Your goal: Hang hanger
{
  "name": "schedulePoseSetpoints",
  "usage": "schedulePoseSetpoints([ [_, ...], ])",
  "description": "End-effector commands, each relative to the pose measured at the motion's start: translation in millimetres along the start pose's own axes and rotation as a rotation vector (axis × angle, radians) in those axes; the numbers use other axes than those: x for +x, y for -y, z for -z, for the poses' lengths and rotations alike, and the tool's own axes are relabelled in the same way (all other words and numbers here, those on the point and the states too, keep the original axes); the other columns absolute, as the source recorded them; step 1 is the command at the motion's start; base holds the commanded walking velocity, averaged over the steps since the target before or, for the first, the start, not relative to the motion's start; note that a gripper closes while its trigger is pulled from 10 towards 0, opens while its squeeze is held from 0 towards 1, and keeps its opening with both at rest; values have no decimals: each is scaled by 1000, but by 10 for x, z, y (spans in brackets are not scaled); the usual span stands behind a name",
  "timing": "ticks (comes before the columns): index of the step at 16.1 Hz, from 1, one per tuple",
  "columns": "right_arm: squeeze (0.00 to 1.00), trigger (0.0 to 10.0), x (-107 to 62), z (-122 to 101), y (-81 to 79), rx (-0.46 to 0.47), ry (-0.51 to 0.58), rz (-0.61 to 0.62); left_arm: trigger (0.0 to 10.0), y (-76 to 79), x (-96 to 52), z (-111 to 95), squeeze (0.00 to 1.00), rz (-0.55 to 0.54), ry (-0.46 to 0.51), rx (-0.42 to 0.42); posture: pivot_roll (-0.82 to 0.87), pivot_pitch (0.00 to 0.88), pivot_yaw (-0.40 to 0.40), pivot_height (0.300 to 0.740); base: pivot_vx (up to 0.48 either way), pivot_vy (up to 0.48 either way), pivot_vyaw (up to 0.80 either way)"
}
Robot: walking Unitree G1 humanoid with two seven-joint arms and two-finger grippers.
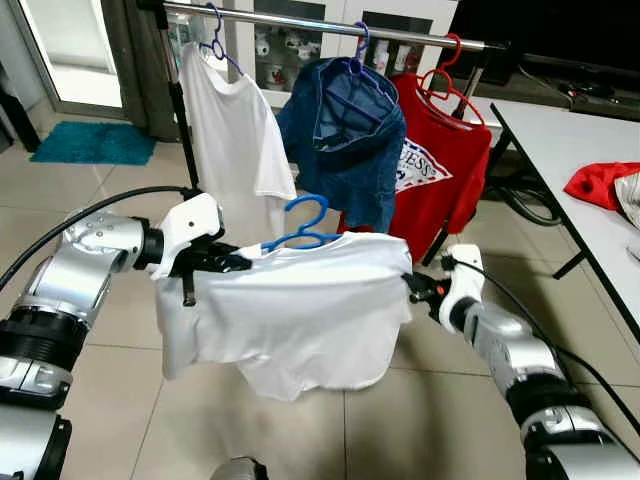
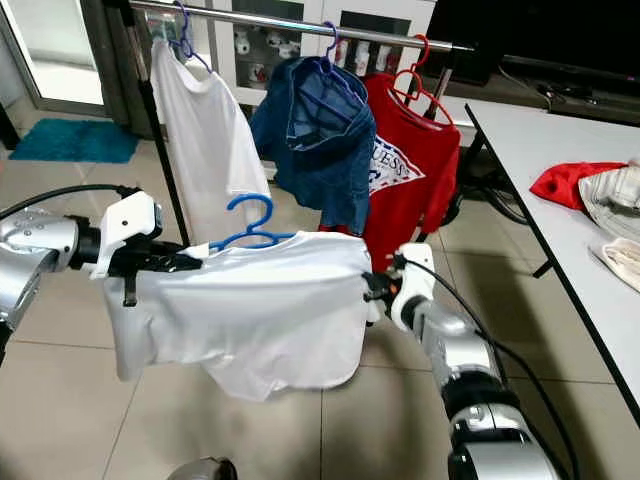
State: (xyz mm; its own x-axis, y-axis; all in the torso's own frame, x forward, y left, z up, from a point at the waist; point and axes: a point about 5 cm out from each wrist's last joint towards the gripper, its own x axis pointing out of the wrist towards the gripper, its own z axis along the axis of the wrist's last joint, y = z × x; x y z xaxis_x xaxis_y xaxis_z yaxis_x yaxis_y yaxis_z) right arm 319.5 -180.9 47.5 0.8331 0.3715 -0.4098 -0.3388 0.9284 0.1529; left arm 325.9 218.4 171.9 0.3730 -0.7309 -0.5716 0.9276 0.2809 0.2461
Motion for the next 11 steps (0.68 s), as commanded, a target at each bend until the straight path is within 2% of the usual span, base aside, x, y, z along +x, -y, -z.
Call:
schedulePoseSetpoints([
  [1, 0, 0, -60, -117, 108, 0, 58, 45, 0, -25, -21, -12, 0, 0, -38, 16, -44, 0, -61, 740, 0, 0, 0],
  [5, 0, 0, -155, -194, 209, 0, 110, 91, 0, -23, -21, 68, 0, 3, -100, 2, -46, 0, -53, 740, 0, 0, 0],
  [8, 0, 0, -186, -181, 203, -2, 121, 102, 0, -48, -30, 126, 0, -15, -168, 11, -46, 0, -50, 740, 0, 0, 0],
  [11, 0, 0, -223, -167, 189, 5, 130, 107, 0, -96, -47, 145, 0, -66, -178, 0, -46, 0, -49, 740, 0, 0, 0],
])
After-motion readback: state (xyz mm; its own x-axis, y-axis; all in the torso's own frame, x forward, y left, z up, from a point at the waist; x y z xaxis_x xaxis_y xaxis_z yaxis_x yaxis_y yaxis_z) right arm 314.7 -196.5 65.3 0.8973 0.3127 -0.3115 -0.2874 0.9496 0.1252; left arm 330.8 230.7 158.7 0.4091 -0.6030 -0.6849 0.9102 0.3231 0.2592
